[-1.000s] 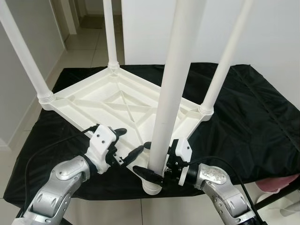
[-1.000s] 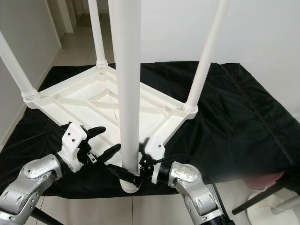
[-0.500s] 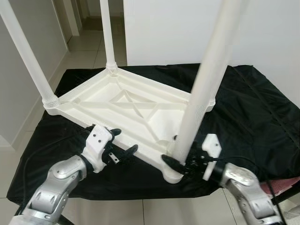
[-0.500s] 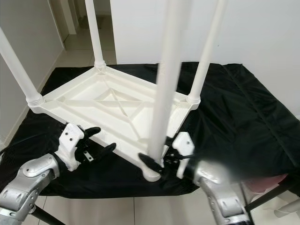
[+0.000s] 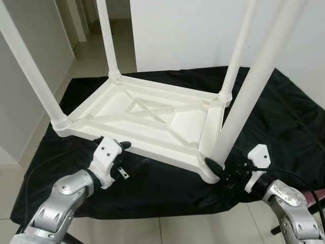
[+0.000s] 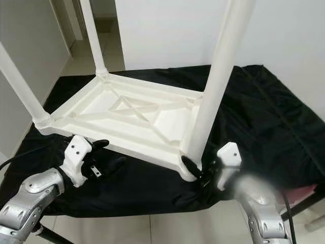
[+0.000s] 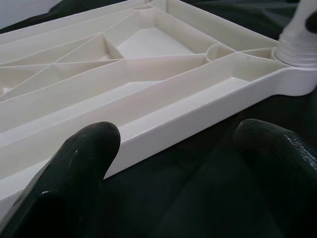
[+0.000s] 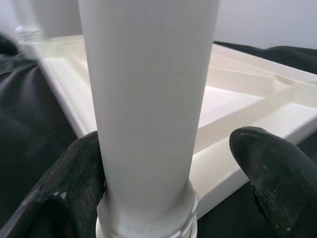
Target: Building children table
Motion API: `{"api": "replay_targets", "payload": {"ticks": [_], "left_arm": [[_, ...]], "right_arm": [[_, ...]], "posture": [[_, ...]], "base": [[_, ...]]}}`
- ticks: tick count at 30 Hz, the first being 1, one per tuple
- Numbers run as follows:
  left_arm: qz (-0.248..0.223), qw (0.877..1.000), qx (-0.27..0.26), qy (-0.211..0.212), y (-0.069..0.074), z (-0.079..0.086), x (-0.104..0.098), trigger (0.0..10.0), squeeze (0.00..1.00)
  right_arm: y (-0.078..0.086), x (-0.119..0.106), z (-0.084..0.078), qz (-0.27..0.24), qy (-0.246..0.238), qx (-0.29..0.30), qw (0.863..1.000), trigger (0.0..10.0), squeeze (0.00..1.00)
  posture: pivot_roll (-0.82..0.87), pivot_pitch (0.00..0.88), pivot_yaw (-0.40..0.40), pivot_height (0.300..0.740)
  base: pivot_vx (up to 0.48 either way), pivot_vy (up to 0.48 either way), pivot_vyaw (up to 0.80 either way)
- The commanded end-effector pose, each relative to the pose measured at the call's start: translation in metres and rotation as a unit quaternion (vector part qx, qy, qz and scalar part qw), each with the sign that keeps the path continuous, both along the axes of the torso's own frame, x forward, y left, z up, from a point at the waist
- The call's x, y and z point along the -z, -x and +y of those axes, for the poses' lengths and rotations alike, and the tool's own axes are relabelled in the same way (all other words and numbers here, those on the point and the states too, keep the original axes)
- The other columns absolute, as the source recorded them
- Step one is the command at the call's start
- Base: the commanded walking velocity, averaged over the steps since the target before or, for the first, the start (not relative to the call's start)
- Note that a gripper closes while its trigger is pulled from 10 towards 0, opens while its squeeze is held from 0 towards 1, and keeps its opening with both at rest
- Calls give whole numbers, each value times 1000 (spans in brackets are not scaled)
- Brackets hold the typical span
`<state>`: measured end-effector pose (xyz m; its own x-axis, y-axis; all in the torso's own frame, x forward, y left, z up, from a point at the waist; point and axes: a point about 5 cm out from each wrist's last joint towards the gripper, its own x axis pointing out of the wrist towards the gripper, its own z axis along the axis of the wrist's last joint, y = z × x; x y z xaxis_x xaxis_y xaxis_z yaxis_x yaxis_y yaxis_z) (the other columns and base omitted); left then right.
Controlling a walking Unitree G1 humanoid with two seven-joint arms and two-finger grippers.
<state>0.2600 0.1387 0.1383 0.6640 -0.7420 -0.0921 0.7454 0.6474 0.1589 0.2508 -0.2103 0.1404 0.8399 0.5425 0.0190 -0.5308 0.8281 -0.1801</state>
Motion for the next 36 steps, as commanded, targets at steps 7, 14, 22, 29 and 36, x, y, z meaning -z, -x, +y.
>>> {"api": "replay_targets", "payload": {"ticks": [7,14,22,29,36], "left_arm": [[5,996,88,-1,5,-27,0,10000,0],[-1,998,58,-15,-16,-49,0,10000,0],[-34,997,9,-65,-40,-53,1,10000,0],[-46,995,-3,-86,-54,-61,-2,10000,0],[-14,994,-31,-104,-68,-60,4,10000,0]], "right_arm": [[-1,-2,-13,-25,-33,91,995,10000,0],[14,-5,21,-45,-119,94,987,10000,0],[33,11,31,-24,-149,144,978,10000,0],[45,15,44,-5,-160,136,978,10000,0],[46,15,45,-2,-154,138,978,10000,0]], "posture": [[-122,58,93,740],[-129,64,93,740],[-137,68,89,740],[-151,74,96,740],[-159,77,103,740]], "base": [[0,0,0],[0,0,0],[0,0,0],[0,0,0],[0,0,0]]}}
